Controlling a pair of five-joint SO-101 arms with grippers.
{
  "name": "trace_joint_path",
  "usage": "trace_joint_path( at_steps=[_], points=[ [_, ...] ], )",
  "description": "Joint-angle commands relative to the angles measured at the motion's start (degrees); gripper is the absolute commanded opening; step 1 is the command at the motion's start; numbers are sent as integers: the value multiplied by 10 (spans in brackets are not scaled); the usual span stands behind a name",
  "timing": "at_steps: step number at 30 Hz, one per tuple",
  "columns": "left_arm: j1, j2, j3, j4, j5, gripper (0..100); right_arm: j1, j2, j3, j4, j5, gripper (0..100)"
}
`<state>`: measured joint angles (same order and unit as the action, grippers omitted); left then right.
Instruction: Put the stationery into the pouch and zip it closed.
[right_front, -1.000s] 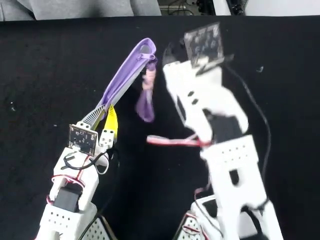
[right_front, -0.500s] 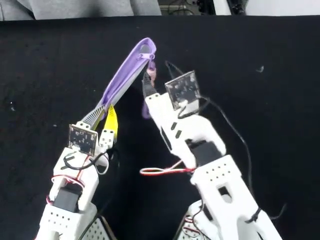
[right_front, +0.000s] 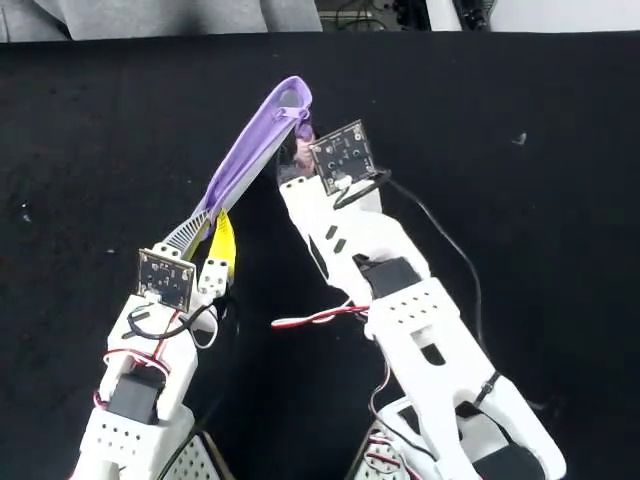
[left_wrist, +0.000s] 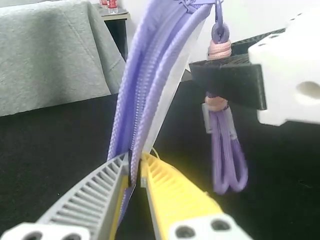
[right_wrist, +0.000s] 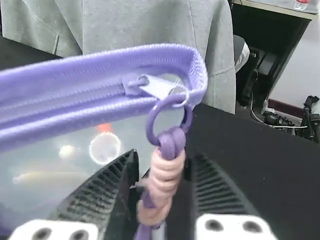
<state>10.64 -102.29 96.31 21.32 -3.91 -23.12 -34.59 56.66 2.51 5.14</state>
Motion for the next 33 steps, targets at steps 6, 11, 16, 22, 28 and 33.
trace_joint_path(
  at_steps=[6, 11, 16, 22, 28, 33],
  points=[
    [-4, 8, 13, 3, -5, 29, 47, 3, -46, -11, 0, 11],
    [-4, 8, 13, 2, -5, 29, 76, -1, -46, -11, 0, 11],
    [-5, 8, 13, 2, -5, 29, 103, -57, -78, 54, 27, 11],
    [-5, 8, 13, 3, -5, 29, 143, -80, -156, 115, 72, 11],
    [-5, 8, 13, 4, -5, 29, 156, -44, -182, 114, 106, 11],
    [-6, 8, 13, 4, -5, 29, 200, 29, -226, 111, 106, 11]
  ],
)
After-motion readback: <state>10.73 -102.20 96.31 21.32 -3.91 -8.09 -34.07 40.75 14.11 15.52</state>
